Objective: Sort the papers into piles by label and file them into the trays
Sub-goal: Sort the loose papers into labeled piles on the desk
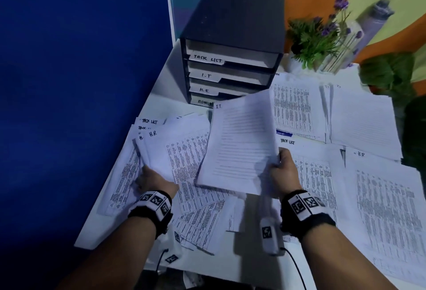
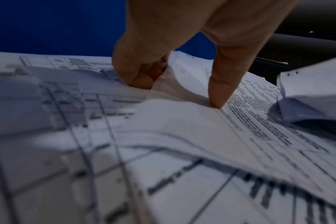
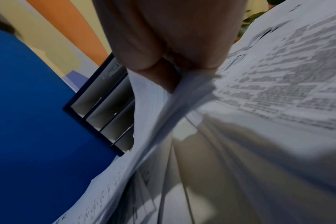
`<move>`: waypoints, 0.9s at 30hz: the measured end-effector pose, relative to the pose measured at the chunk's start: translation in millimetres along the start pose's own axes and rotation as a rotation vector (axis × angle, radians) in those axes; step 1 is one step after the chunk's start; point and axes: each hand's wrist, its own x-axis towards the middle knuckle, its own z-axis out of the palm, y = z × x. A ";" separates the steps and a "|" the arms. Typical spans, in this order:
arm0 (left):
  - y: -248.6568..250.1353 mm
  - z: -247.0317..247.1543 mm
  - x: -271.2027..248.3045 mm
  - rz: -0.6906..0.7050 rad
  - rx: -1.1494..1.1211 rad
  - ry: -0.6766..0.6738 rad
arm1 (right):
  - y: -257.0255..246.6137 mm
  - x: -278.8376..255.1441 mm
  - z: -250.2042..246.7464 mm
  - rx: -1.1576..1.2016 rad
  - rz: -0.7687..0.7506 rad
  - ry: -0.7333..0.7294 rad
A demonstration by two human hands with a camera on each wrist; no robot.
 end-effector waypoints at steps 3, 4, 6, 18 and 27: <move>4.5 0.1 1.8 -0.013 -0.123 0.005 | 6.7 2.1 -13.8 -0.044 0.039 -0.039; 5.0 -0.3 0.8 0.006 -0.119 0.005 | 9.1 3.4 -19.1 -0.066 0.039 -0.030; 6.1 -0.5 -4.2 0.090 -0.119 0.014 | 16.3 10.1 -32.2 -0.089 0.046 0.008; 63.3 8.0 -64.4 0.386 -0.266 0.004 | 58.2 62.9 -170.7 0.270 0.143 0.229; 105.8 73.0 -101.4 0.429 -0.296 -0.172 | 96.1 143.7 -276.3 0.061 0.169 0.497</move>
